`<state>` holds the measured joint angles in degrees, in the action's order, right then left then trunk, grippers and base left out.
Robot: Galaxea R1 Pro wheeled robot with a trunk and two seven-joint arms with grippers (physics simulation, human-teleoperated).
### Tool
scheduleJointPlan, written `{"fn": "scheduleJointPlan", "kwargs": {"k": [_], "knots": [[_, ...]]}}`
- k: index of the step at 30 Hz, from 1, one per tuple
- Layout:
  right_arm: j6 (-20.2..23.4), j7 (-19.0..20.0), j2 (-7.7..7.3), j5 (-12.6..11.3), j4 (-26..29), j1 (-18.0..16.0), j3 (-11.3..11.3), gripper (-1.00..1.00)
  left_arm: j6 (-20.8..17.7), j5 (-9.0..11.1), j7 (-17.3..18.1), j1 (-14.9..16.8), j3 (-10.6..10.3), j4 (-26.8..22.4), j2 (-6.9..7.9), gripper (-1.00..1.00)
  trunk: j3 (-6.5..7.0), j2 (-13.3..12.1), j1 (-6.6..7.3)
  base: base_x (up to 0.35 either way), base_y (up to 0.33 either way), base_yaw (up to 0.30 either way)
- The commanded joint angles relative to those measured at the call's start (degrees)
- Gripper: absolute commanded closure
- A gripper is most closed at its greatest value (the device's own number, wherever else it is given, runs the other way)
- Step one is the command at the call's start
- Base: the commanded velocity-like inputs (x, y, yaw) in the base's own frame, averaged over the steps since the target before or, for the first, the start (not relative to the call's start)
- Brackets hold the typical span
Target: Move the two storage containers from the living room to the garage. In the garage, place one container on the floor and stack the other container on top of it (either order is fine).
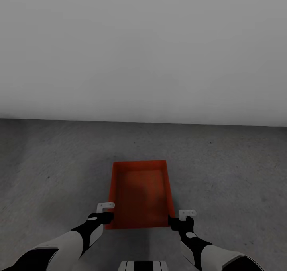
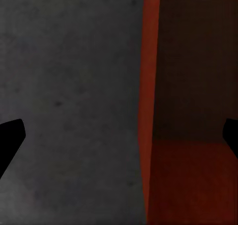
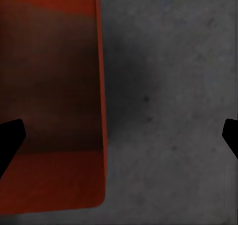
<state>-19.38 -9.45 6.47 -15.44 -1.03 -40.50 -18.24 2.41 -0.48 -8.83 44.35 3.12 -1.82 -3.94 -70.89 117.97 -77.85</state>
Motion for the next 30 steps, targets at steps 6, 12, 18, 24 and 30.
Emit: {"fn": "scheduleJointPlan", "kwargs": {"k": [6,12,18,24,30], "knots": [[-0.2,-0.1,0.03,-0.5,-0.1,0.0,-0.5,-1.00,0.2,0.0,-0.1,0.0,0.3,0.1,-0.02,-1.00,1.05,-2.4,1.33,0.000,0.000,0.000],[-0.2,-0.1,-0.01,-0.5,-0.1,0.0,-0.5,-1.00,0.2,0.0,-0.1,0.0,0.3,0.1,-0.02,-1.00,2.13,-4.8,2.65,0.000,0.000,0.000],[-0.2,-0.1,0.02,-0.5,-0.1,0.0,-0.5,-1.00,0.2,0.0,-0.1,0.0,0.3,0.1,-0.02,-1.00,3.21,-7.2,3.97,0.000,0.000,0.000],[-0.2,-0.1,-0.10,-0.3,-0.1,0.0,-0.5,-1.00,0.2,0.1,-0.1,0.0,0.3,0.1,0.06,-1.00,4.28,-9.6,5.28,0.000,0.000,0.000],[-0.2,-0.5,-0.35,0.0,-0.1,0.0,-0.5,-1.00,0.2,0.2,-0.1,0.0,0.3,0.1,0.13,-1.00,5.36,-12.0,6.60,0.000,0.000,0.000]]}}
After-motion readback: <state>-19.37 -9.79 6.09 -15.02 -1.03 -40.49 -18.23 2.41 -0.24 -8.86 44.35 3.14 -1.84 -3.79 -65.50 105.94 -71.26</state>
